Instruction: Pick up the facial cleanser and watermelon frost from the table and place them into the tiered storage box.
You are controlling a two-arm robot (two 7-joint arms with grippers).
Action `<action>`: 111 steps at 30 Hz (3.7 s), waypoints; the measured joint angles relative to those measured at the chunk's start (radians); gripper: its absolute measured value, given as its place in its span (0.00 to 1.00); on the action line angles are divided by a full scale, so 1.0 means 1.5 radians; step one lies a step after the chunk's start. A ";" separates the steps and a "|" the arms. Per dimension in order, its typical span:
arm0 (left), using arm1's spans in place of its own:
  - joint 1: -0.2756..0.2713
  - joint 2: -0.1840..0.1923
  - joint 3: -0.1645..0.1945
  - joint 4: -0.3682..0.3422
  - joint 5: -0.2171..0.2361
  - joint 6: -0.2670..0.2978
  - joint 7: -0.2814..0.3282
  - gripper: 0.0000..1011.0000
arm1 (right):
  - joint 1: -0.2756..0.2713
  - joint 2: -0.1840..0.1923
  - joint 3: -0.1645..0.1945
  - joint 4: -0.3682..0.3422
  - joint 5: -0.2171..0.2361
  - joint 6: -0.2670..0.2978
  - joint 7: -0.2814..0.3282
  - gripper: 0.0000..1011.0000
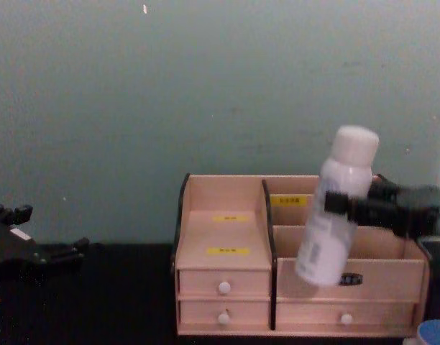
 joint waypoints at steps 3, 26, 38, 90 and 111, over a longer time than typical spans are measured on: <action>0.000 0.000 0.000 0.000 0.000 0.000 0.000 0.99 | 0.016 -0.007 0.002 0.006 0.006 -0.004 -0.009 0.58; 0.000 0.000 0.000 0.000 0.000 0.000 0.000 0.99 | 0.163 -0.083 -0.013 0.170 -0.050 -0.027 -0.074 0.58; 0.000 0.000 0.000 0.000 0.000 0.000 0.000 0.99 | 0.208 -0.123 -0.018 0.259 -0.080 -0.039 -0.070 0.58; 0.000 0.000 0.000 0.000 0.000 0.000 0.000 0.99 | 0.251 -0.167 -0.025 0.366 -0.140 -0.010 -0.062 0.58; 0.000 0.000 0.000 0.000 0.000 0.000 0.000 0.99 | 0.246 -0.164 -0.025 0.355 -0.140 -0.012 -0.062 0.99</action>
